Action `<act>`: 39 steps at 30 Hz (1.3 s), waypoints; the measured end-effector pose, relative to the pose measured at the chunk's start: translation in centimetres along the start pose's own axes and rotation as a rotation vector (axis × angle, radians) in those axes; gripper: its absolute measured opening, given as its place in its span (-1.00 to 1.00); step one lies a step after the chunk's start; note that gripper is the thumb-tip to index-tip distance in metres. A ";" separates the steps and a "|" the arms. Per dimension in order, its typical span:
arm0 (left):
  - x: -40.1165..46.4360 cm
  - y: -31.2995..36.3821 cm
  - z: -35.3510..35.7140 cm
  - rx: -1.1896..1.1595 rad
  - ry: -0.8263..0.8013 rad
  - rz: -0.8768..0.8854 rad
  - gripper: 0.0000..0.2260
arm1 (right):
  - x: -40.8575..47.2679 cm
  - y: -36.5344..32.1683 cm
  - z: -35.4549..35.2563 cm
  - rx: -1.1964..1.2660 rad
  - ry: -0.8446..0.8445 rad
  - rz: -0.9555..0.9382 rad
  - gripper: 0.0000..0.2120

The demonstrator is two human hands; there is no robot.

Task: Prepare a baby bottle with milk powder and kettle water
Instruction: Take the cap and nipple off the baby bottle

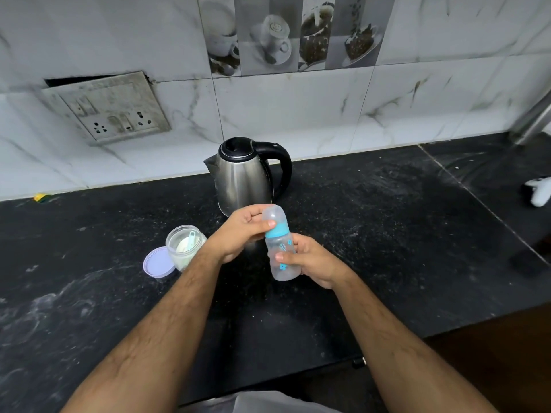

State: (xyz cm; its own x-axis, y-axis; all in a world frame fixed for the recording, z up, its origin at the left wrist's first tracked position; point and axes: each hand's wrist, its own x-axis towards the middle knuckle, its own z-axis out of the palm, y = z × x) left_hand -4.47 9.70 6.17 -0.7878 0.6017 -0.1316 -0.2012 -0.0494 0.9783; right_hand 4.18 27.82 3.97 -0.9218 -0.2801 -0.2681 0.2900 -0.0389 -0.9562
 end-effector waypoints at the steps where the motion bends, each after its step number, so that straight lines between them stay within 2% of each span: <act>1: -0.1 0.0 0.1 -0.003 0.000 0.003 -0.69 | -0.1 -0.1 0.2 -0.005 0.009 -0.003 -0.62; 7: -0.6 -0.7 0.6 0.004 0.152 0.051 -0.80 | 0.3 0.3 1.6 -0.195 0.223 -0.086 -0.67; 9: -0.6 -1.0 0.9 -0.010 0.200 0.055 -0.81 | 0.4 0.7 2.1 -0.182 0.270 -0.109 -0.69; 14: -0.3 -0.8 1.5 -0.002 0.215 0.068 -0.71 | 0.3 1.5 2.1 -0.152 0.341 -0.107 -0.68; 19: 0.7 -0.5 2.4 -0.002 0.304 0.136 -0.66 | 0.0 3.0 1.4 -0.199 0.526 -0.057 -0.58; 22: 1.5 -1.1 2.6 -0.009 0.361 0.141 -0.70 | -0.4 3.8 0.0 -0.284 0.667 -0.052 -0.54; 25: 2.6 -2.4 2.8 0.034 0.404 0.110 -0.66 | -0.8 4.1 -1.8 -0.314 0.734 -0.038 -0.50; 29: 4.2 -4.9 3.1 0.242 0.440 0.030 -0.59 | -1.2 4.2 -3.9 -0.313 0.766 -0.039 -0.49; 35: 6.7 -7.8 3.5 0.578 0.417 -0.028 -0.63 | -1.3 4.5 -6.2 -0.344 0.776 -0.030 -0.46; 39: 7.9 -8.9 3.3 0.725 0.434 -0.079 -0.53 | -1.0 4.4 -6.8 -0.325 0.750 -0.041 -0.47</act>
State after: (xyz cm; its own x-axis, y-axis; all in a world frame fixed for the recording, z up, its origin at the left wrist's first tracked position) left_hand -6.96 17.51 -3.07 -0.9703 0.2157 -0.1092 0.0410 0.5921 0.8048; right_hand 4.63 34.49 -0.78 -0.8904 0.4365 -0.1292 0.2697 0.2773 -0.9221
